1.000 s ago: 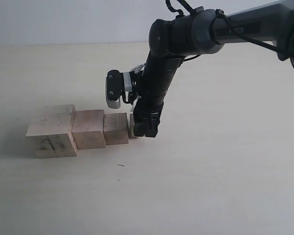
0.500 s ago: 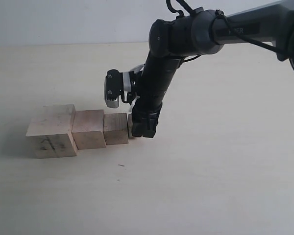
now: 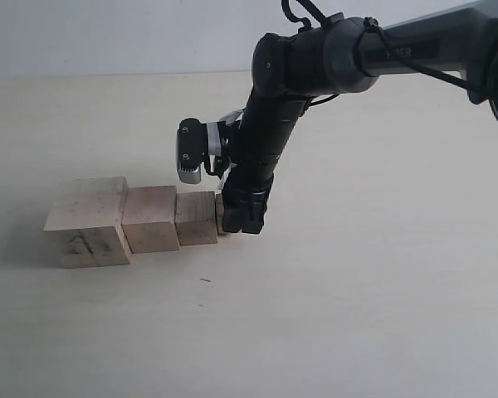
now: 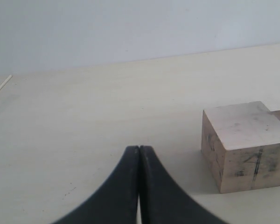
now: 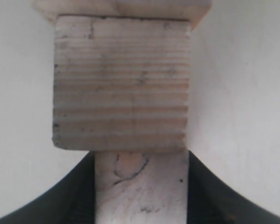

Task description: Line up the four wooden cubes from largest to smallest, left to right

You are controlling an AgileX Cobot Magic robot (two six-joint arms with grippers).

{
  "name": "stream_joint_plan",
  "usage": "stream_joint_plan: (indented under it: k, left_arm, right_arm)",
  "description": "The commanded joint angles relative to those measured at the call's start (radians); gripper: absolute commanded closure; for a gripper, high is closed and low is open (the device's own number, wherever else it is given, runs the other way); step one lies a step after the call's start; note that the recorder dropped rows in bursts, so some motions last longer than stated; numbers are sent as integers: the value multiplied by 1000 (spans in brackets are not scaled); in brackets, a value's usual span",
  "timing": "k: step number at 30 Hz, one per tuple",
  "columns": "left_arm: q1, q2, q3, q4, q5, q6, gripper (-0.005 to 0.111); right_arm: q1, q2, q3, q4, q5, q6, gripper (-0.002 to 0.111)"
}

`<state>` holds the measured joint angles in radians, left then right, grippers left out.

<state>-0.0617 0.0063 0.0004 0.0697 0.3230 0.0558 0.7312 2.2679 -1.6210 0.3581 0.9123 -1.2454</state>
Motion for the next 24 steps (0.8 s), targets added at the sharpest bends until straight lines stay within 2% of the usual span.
stream_joint_plan:
  k: [1,7,10,24]
  left_arm:
    - [3,-6,0,2,-7,0,107]
    - [3,-6,0,2,-7,0,107]
    - [3,-6,0,2,-7,0,107]
    - [3,-6,0,2,-7,0,107]
  right_arm:
    - [2,12,-4,5,16,-10,90]
    - [2,12,-4,60,17,-5,51]
    - [2,12,-4,88,17,1,40]
    - [2,11,-4,51,17,1,38]
